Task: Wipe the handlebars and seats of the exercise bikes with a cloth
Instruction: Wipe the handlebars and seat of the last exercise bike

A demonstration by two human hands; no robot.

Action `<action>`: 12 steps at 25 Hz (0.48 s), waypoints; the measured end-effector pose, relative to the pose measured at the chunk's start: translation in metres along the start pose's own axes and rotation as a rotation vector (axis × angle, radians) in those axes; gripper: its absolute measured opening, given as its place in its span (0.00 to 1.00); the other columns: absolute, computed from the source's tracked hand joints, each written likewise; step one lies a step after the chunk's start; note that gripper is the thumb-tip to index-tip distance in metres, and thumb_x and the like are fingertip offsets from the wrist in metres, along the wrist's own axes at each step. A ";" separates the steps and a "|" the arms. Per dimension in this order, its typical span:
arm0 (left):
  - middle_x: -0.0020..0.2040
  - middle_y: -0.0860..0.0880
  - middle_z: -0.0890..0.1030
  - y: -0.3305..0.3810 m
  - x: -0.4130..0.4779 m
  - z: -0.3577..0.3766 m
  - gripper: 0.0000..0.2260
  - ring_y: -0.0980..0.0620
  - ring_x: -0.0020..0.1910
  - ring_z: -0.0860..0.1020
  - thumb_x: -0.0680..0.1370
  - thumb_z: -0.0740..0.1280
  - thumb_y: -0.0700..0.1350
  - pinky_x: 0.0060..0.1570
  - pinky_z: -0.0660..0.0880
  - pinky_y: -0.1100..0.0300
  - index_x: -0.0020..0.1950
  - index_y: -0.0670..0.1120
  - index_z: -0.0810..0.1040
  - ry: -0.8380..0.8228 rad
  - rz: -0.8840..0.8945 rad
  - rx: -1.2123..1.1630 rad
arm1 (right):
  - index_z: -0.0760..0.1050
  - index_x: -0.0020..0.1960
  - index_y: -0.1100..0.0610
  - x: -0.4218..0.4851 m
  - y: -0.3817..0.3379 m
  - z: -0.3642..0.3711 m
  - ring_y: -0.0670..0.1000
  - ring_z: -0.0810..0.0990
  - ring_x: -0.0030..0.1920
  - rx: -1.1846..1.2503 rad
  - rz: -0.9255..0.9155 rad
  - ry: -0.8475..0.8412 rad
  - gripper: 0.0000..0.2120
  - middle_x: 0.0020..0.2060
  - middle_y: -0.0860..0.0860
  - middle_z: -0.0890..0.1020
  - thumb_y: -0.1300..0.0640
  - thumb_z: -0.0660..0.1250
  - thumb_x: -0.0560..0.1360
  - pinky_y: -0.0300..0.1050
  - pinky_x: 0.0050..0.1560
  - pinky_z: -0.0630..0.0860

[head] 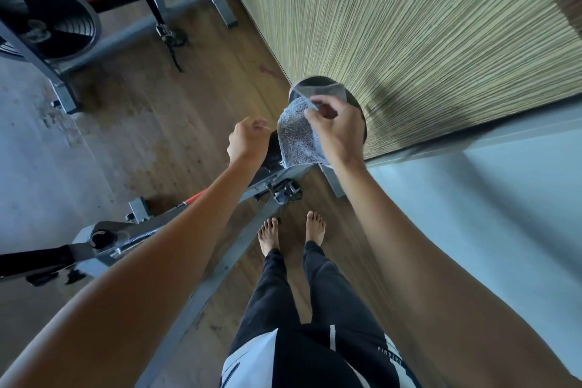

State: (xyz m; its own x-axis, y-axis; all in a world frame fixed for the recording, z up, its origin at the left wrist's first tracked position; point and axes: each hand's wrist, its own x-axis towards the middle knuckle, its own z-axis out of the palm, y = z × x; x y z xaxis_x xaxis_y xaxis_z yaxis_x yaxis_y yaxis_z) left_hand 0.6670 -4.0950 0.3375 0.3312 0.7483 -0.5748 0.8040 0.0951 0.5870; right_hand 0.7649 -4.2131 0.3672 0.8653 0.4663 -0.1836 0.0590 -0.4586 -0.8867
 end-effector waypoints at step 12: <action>0.57 0.48 0.82 -0.014 -0.006 -0.001 0.14 0.50 0.54 0.79 0.79 0.59 0.39 0.58 0.77 0.52 0.60 0.46 0.80 0.009 0.042 -0.049 | 0.63 0.77 0.44 -0.003 0.059 0.035 0.59 0.49 0.80 -0.757 -0.240 -0.152 0.27 0.81 0.52 0.54 0.35 0.53 0.81 0.62 0.76 0.38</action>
State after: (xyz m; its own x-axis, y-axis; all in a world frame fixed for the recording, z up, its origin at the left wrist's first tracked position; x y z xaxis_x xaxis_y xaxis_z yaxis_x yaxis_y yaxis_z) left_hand 0.6531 -4.0997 0.3331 0.3592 0.7584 -0.5439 0.7640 0.0957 0.6380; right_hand 0.7488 -4.2154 0.3003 0.7120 0.6903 -0.1287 0.6030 -0.6949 -0.3918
